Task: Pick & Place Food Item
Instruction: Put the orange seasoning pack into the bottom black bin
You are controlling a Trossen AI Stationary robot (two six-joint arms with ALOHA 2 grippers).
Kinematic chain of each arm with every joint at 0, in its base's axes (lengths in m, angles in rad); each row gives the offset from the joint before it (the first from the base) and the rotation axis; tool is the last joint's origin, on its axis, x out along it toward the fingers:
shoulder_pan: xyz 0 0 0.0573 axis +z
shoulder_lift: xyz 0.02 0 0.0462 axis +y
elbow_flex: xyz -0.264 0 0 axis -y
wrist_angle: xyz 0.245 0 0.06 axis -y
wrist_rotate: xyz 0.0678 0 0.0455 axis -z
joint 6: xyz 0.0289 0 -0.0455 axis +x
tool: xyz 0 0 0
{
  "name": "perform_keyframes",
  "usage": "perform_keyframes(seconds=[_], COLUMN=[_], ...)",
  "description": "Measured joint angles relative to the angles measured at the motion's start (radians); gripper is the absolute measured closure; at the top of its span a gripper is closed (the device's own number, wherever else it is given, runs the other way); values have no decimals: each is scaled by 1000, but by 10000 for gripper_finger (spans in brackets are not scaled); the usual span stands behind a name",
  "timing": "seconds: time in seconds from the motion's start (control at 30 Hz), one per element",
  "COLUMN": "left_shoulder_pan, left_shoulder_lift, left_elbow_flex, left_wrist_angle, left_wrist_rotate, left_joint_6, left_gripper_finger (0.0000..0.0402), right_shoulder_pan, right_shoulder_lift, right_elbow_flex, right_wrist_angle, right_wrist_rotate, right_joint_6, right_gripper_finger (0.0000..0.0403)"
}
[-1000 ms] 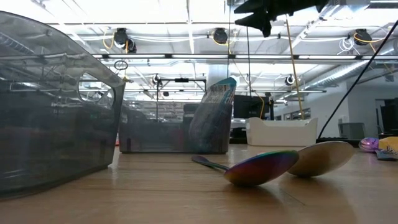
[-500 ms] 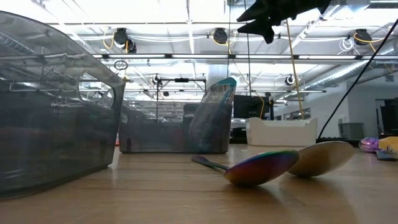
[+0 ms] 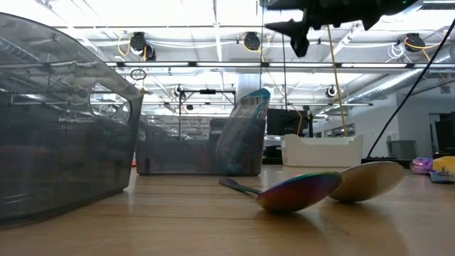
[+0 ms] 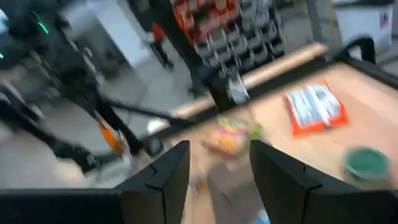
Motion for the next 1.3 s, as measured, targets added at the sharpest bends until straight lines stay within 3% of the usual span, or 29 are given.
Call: perform_keyframes(seconds=[0.3, 0.47, 0.67, 0.8, 1.0, 1.3], left_shoulder_pan=[-112, -171, -205, -191, -137, -91], left_shoulder_lift=[-110, -197, -288, -299, -298, -299], left_elbow_flex=[-103, -187, -325, -394, -481, -536], left_wrist_angle=[-17, 0, 154, 299, 402, 524], left_wrist_rotate=[-13, -36, -45, -38, 34, 37], left_joint_6=[197, 280, 377, 495, 552, 625], left_gripper_finger=[401, 401, 401, 401, 401, 401], right_shoulder_pan=[188, 293, 412, 451, 461, 461], right_shoulder_lift=[0, 0, 15, 40, 82, 137], right_elbow_flex=[-57, -57, -57, -57, -57, -57], right_wrist_angle=[263, 297, 297, 301, 297, 305], right_wrist_rotate=[422, 618, 812, 875, 875, 872], right_joint_6=[191, 185, 182, 188, 236, 261], right_gripper_finger=[244, 244, 250, 254, 262, 269])
